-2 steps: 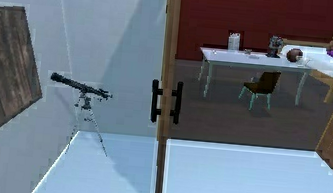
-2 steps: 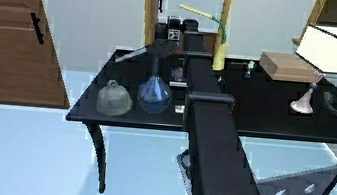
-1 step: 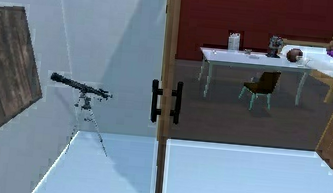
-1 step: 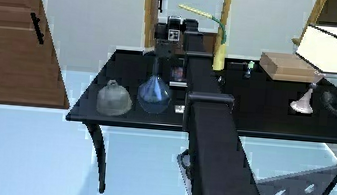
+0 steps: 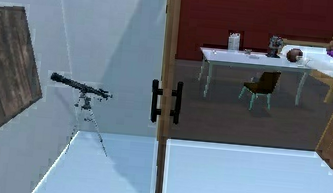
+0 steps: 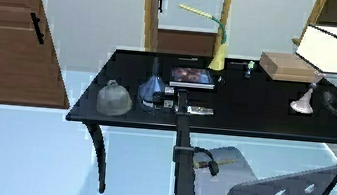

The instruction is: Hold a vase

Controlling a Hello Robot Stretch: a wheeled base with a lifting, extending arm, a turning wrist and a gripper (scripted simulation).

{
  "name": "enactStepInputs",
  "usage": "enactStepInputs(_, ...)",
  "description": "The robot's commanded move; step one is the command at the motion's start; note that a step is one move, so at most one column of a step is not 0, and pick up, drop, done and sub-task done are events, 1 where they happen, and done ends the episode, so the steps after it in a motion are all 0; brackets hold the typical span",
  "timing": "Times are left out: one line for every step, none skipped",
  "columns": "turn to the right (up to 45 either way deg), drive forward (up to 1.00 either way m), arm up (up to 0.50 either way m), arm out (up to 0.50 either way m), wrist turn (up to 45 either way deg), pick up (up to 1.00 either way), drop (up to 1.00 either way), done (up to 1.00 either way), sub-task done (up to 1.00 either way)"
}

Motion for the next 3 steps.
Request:
enactStepInputs(0.0,0.00,0.00,0.00,0.0,1.00,0.00,0.00,0.00)
enactStepInputs(0.0,0.00,0.10,0.00,0.0,0.00,0.00,0.00,0.00)
enactStepInputs(0.0,0.00,0.00,0.00,0.0,0.00,0.00,1.00,0.00)
